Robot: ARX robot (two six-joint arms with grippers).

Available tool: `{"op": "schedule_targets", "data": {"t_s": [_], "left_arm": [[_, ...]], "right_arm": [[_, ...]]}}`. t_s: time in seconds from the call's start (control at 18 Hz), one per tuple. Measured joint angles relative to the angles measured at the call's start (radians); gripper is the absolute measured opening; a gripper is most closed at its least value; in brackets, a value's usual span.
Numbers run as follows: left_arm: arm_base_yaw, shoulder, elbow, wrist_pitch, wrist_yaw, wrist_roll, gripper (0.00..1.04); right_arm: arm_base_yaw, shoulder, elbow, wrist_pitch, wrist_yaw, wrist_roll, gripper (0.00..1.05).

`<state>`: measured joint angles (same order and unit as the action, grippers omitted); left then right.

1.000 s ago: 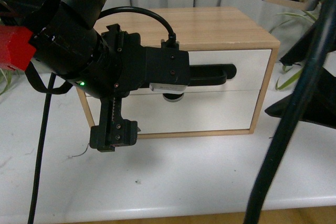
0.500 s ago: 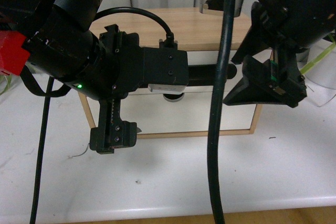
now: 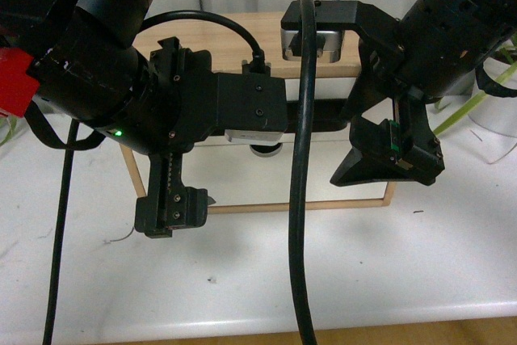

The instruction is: Pull drawer

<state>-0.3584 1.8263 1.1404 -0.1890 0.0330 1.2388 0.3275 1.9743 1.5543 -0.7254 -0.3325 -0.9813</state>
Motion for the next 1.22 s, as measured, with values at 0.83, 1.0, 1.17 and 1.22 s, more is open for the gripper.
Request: {"op": "schedule_targets", "data": {"t_s": [0.83,1.0,1.17,1.22], "left_arm": [[0.009,0.000,-0.004,-0.004,0.016,0.028,0.98],[0.009,-0.039,-0.004,-0.129,0.051,0.077,0.98],[0.003,-0.098,-0.040,-0.216,0.084,0.130,0.98],[-0.001,-0.116,-0.054,-0.233,0.088,0.141,0.98]], "right_arm": [[0.013,0.101,0.126,-0.088,0.005,-0.041,0.98],[0.013,0.067,0.085,-0.138,-0.025,-0.076,0.98],[0.021,-0.010,-0.022,-0.134,-0.046,-0.094,0.98],[0.025,-0.032,-0.052,-0.131,-0.046,-0.095,0.98]]}}
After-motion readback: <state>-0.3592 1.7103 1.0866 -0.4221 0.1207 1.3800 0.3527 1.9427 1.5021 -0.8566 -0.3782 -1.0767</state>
